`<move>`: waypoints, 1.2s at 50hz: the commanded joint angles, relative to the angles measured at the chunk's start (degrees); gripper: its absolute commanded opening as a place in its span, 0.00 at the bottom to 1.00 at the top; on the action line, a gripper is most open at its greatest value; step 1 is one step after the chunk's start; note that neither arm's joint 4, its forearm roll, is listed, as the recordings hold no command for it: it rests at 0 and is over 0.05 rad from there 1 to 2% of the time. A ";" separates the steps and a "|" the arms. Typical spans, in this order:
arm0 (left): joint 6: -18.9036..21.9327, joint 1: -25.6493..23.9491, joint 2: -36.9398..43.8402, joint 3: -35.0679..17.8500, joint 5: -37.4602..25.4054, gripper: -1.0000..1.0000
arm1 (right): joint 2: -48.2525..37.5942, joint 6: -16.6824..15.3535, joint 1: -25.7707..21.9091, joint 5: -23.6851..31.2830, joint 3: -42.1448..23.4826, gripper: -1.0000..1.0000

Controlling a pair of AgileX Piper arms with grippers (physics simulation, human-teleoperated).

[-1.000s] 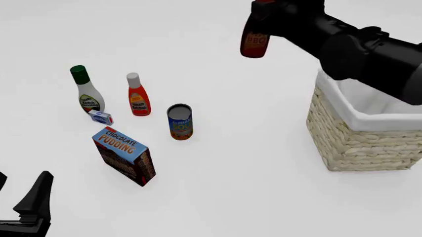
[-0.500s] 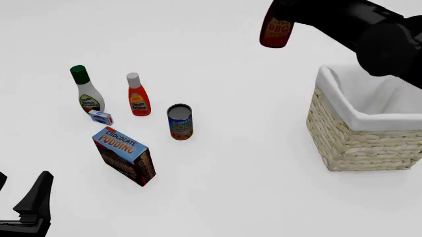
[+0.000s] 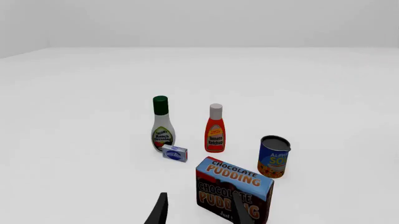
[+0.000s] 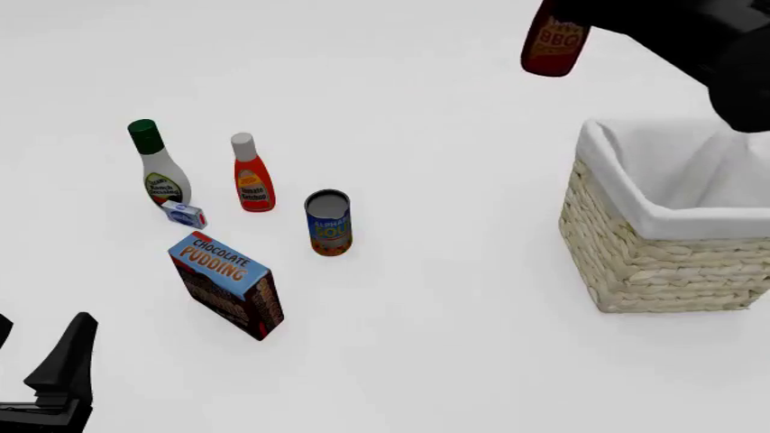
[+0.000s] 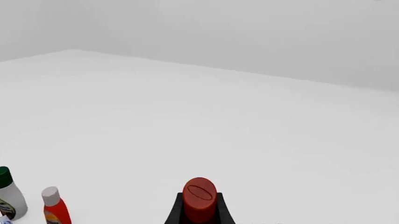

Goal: Pick the bbq sauce and place it in the basket.

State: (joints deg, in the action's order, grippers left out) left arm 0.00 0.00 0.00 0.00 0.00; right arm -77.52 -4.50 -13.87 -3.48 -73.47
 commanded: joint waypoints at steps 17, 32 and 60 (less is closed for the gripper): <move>0.00 0.00 0.00 0.00 0.00 1.00 | 3.18 0.16 7.61 0.26 1.12 0.00; 0.00 0.00 0.00 0.00 0.00 1.00 | 3.96 0.33 11.68 -0.31 2.75 0.00; 0.00 0.00 0.00 0.00 0.00 1.00 | 4.74 0.11 18.92 -1.26 5.04 0.00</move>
State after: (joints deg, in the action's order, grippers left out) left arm 0.00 0.00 0.00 0.00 0.00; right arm -73.18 -4.95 2.78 -4.14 -68.89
